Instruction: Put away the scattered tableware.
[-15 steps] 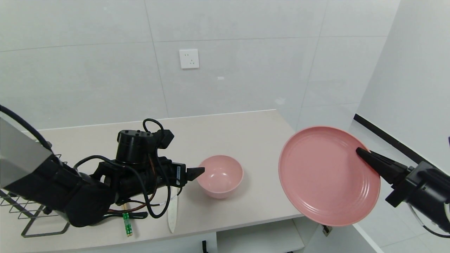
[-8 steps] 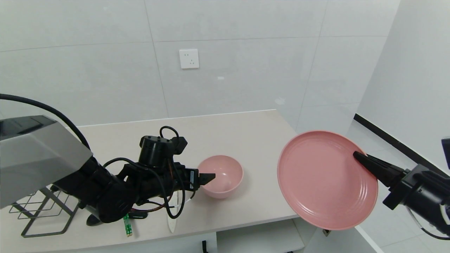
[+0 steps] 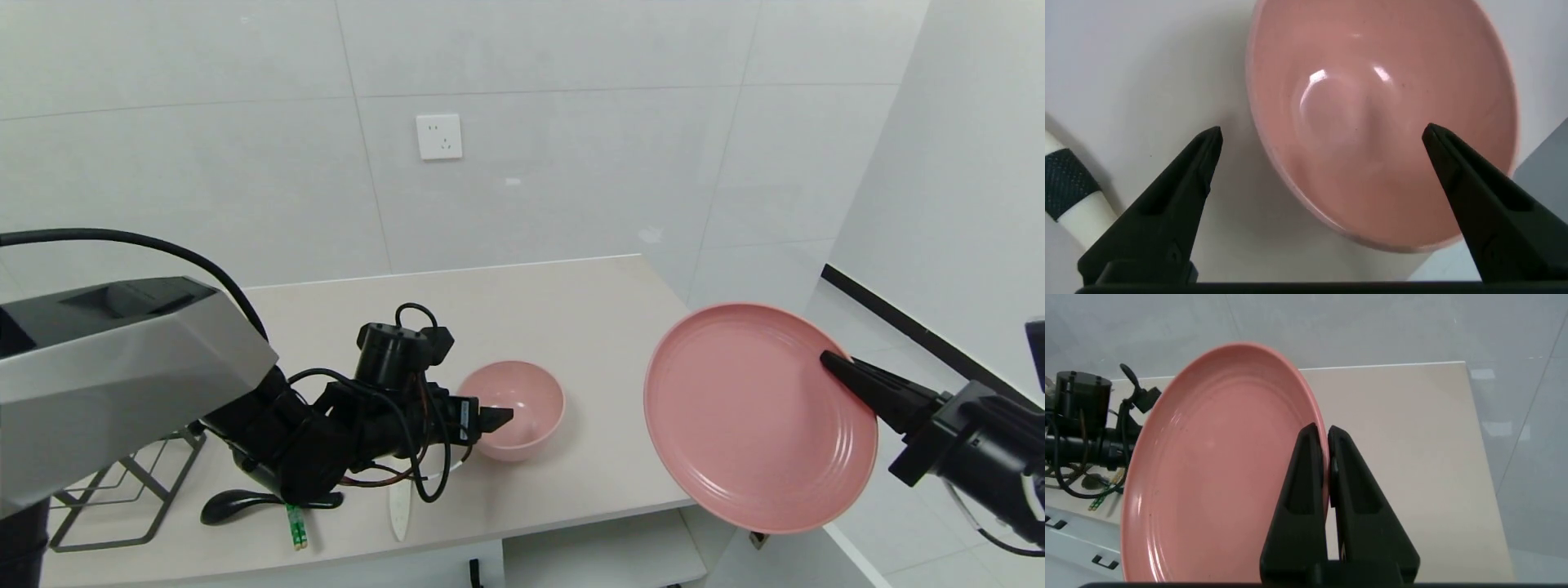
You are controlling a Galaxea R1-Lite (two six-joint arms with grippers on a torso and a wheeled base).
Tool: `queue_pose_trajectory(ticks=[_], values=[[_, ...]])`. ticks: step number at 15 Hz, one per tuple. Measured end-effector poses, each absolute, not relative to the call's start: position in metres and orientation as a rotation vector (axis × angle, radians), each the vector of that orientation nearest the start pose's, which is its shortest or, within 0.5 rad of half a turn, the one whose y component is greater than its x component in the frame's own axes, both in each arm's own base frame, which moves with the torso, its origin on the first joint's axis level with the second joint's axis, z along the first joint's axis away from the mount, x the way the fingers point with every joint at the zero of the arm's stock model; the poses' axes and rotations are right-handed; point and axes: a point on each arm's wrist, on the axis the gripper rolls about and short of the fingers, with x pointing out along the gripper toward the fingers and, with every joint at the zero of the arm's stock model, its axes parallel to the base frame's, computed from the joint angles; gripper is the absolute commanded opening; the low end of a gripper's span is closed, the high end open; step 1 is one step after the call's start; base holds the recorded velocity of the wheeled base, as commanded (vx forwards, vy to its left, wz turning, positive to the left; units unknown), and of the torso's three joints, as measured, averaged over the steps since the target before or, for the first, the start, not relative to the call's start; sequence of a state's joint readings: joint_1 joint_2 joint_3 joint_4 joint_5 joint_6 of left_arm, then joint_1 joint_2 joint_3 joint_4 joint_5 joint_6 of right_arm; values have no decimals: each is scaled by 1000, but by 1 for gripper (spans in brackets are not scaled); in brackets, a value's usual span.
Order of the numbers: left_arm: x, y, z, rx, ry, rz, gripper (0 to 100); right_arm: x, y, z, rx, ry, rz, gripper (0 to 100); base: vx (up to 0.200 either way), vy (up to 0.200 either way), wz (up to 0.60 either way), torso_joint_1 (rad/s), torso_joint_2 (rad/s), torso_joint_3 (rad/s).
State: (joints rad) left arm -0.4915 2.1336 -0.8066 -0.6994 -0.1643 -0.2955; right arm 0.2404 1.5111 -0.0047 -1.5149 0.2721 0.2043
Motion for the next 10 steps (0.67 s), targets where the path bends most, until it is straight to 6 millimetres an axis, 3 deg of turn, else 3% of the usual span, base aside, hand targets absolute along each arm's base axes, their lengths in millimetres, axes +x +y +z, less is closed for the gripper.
queue_pose_trajectory(ticks=[8,9,10], values=[[323,-176,27,-157,738,-509,100,164,46,131,199,43,512,0,0,0,0,0,0,0],[324,-177,25,-156,741,-510,0,164,46,131,200,42,511,0,0,0,0,0,0,0],[324,-177,23,-154,745,-509,0,164,46,131,199,42,511,0,0,0,0,0,0,0]])
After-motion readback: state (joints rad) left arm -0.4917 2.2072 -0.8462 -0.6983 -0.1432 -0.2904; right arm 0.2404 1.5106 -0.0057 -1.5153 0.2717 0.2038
